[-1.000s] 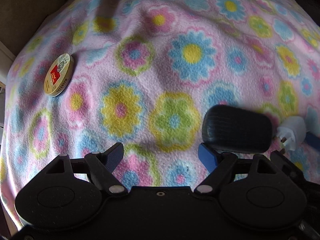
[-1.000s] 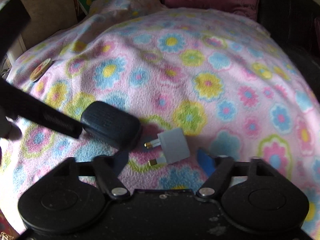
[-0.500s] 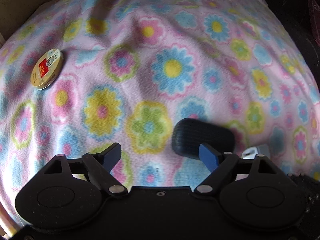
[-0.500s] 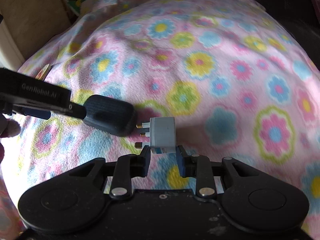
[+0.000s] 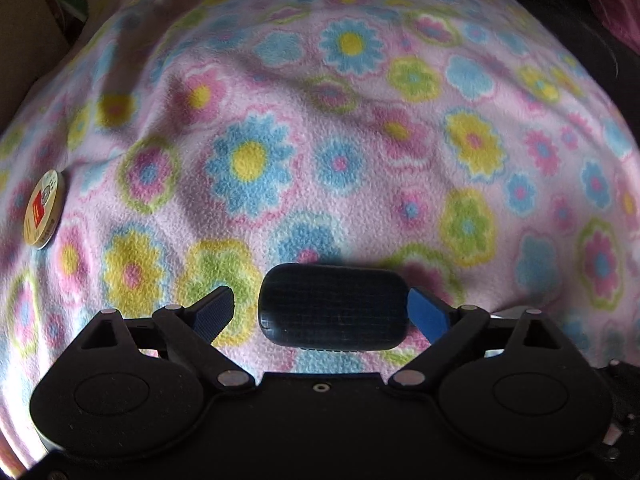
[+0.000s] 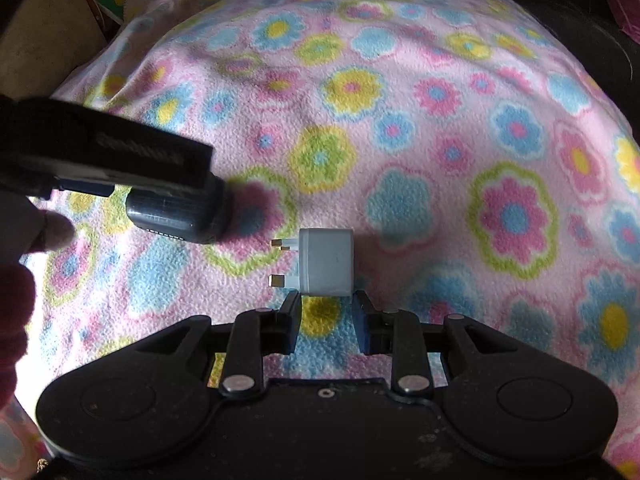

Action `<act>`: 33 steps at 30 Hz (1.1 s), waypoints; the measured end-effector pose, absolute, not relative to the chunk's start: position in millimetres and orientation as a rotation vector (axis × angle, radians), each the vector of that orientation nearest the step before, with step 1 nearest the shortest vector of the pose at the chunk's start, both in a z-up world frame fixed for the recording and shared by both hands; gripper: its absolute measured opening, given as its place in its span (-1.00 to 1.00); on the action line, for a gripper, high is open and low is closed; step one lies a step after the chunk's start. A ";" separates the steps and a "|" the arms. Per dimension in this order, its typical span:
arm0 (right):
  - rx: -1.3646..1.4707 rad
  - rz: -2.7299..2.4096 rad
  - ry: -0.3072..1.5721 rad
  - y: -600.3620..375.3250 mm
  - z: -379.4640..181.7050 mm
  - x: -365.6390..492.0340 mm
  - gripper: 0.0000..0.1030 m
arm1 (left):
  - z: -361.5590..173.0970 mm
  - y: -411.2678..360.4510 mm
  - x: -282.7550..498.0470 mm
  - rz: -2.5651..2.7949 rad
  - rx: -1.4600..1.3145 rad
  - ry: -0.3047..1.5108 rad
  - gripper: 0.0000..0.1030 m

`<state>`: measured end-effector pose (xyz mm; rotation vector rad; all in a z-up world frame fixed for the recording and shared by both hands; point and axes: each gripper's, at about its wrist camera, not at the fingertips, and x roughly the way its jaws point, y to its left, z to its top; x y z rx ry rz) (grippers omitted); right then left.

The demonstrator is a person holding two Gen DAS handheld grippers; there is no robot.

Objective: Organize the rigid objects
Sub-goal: 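Grasp the black oval case with the left tool while the right tool grasps the white adapter, then lift the black case and white adapter and carry both toward the basket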

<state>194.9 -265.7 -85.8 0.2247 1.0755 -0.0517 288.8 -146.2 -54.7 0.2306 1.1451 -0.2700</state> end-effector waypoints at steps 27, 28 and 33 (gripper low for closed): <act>0.205 -0.053 1.051 -264.6 -93.4 213.3 -0.32 | -84.0 -157.3 299.6 -0.320 0.260 1.148 0.67; 0.207 -0.053 1.051 -264.8 -93.3 213.2 -0.33 | -83.6 -156.6 297.8 -0.323 0.259 1.145 0.67; 0.262 -0.050 1.049 -271.4 -88.5 207.2 -0.34 | -73.2 -142.6 277.6 -0.321 0.234 1.146 0.67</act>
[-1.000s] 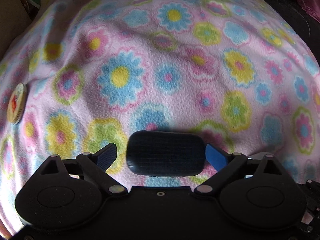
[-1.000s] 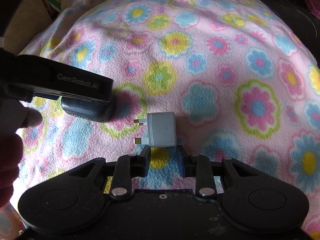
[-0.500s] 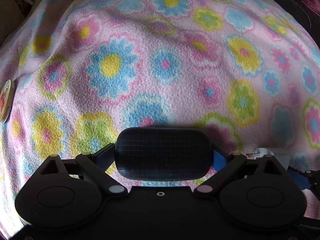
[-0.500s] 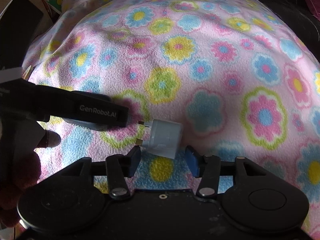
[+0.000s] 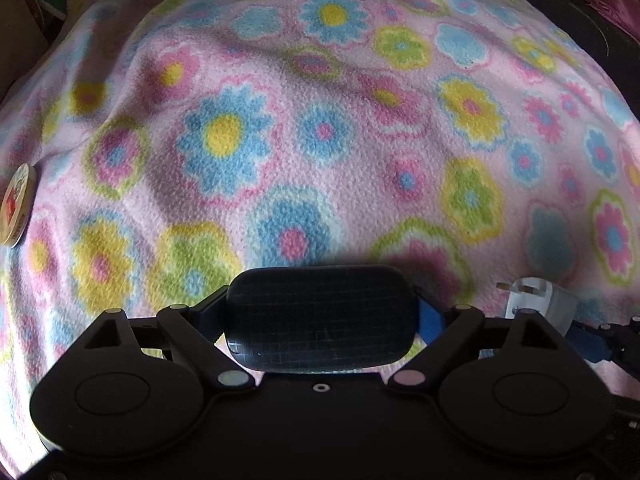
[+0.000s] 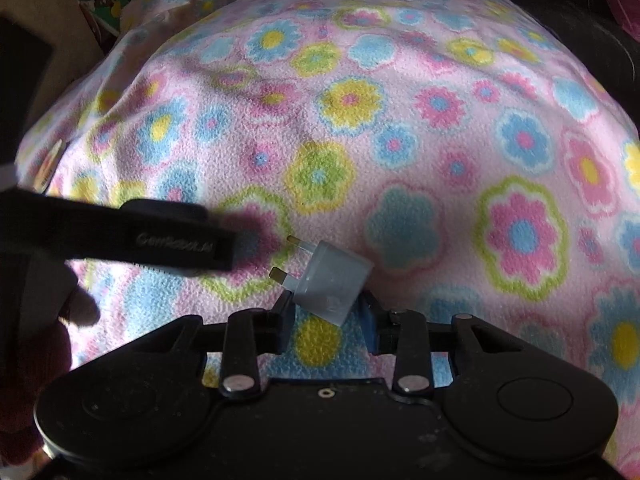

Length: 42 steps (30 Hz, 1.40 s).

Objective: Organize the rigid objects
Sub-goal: 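Lift the black case and white adapter and carry both toward the basket, then lower the black case and white adapter into the basket and open both tools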

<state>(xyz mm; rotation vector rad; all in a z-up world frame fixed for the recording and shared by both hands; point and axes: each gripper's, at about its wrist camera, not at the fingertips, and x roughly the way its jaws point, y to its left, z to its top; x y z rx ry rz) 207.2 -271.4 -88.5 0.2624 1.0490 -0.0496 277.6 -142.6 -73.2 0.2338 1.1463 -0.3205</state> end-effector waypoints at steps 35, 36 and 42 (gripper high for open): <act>0.391 0.013 1.166 -184.1 -41.6 -22.4 -0.34 | 3.6 -10.0 41.8 -0.282 0.082 1.144 0.67; 0.389 0.001 1.168 -183.7 -40.2 -25.7 -0.34 | 2.5 -8.1 37.2 -0.281 0.073 1.145 0.67; 0.383 -0.038 1.167 -179.8 -28.6 -45.5 -0.34 | -0.5 0.4 14.7 -0.286 0.026 1.140 0.67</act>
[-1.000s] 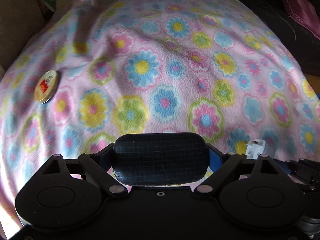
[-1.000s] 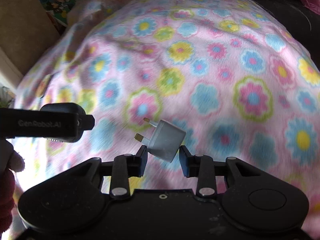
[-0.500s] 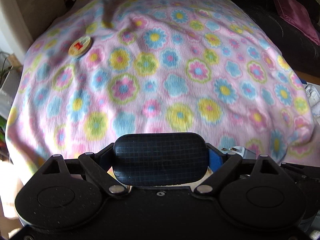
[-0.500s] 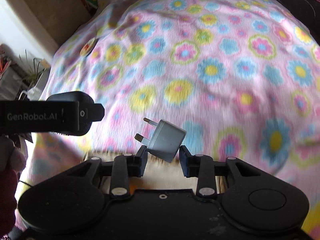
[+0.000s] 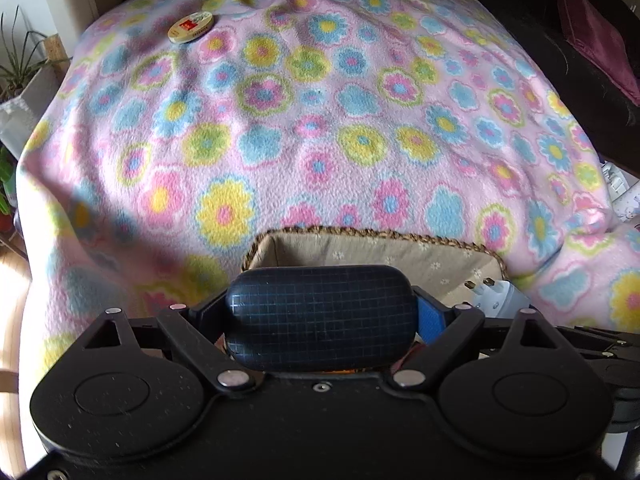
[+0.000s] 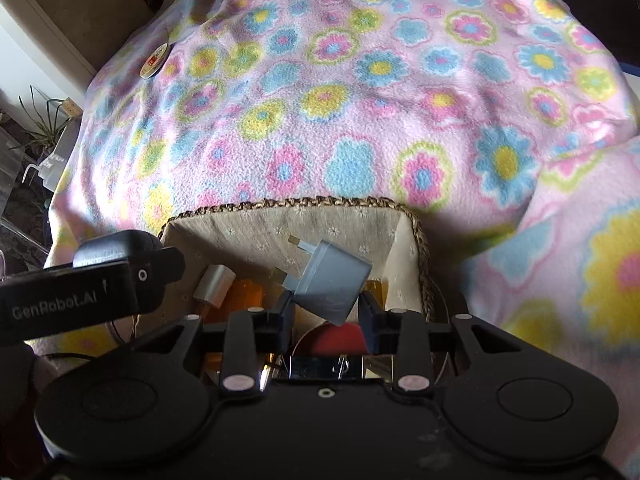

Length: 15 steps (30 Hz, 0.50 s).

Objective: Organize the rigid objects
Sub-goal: 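Lower the black case and white adapter into the basket and open both tools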

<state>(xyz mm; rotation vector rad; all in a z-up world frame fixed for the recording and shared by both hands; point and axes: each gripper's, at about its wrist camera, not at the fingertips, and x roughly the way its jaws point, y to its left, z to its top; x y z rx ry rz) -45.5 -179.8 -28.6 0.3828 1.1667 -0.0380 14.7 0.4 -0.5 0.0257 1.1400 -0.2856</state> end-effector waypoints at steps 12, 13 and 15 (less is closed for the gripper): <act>0.304 -0.056 1.180 -163.1 -28.5 -62.4 -0.34 | -7.9 12.1 -1.1 -0.253 -0.036 1.133 0.67; 0.303 -0.056 1.187 -162.6 -30.7 -62.0 -0.34 | -9.4 12.1 -0.6 -0.252 -0.038 1.140 0.67; 0.302 -0.059 1.198 -162.6 -34.0 -61.1 -0.34 | -10.6 11.2 -0.1 -0.242 -0.032 1.145 0.67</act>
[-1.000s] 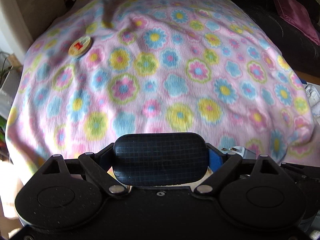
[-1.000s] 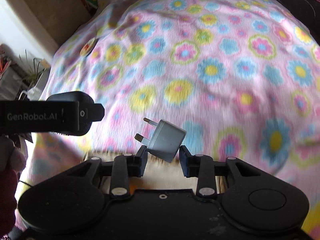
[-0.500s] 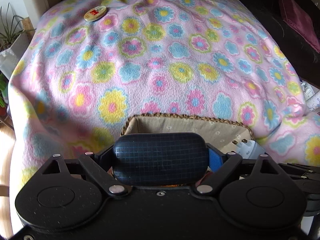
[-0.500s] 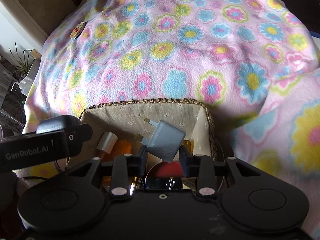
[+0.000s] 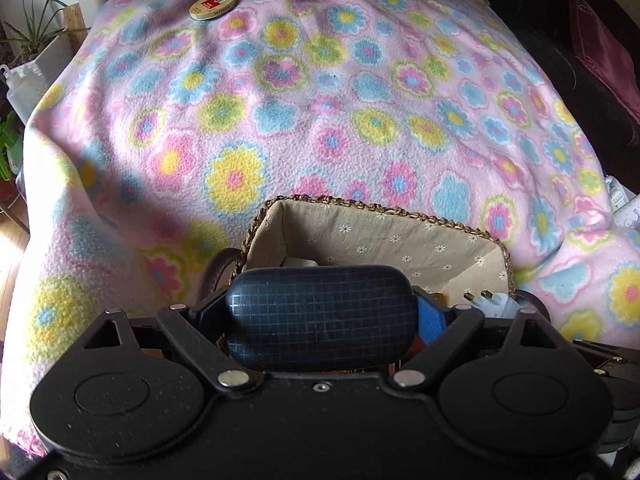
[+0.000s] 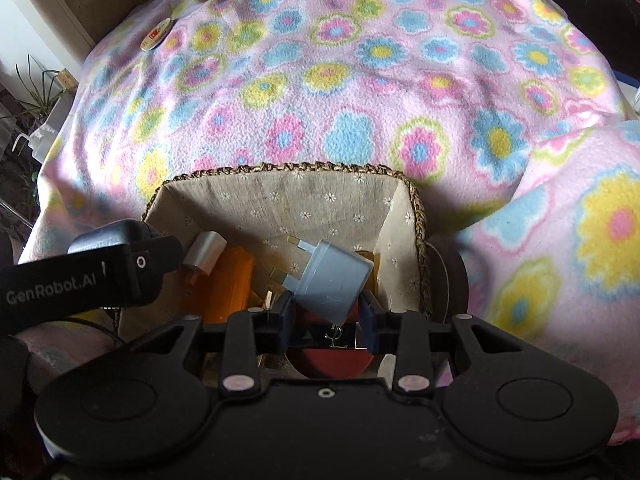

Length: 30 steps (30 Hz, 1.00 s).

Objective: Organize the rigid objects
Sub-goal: 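Lower the black case and white adapter into the basket and open both tools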

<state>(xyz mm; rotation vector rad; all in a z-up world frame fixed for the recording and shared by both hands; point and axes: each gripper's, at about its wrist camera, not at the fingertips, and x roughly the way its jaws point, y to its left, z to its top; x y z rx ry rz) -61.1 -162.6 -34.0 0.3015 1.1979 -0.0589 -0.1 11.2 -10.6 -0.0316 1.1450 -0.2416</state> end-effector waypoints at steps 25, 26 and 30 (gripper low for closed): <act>0.332 -0.076 1.215 -166.3 -40.4 -59.4 -0.33 | -26.3 6.9 2.8 -0.167 0.032 1.238 0.67; 0.333 -0.076 1.215 -166.2 -40.5 -59.3 -0.33 | -26.5 6.7 2.8 -0.167 0.033 1.239 0.67; 0.335 -0.076 1.218 -166.2 -40.7 -59.0 -0.33 | -27.1 5.3 3.3 -0.166 0.038 1.243 0.67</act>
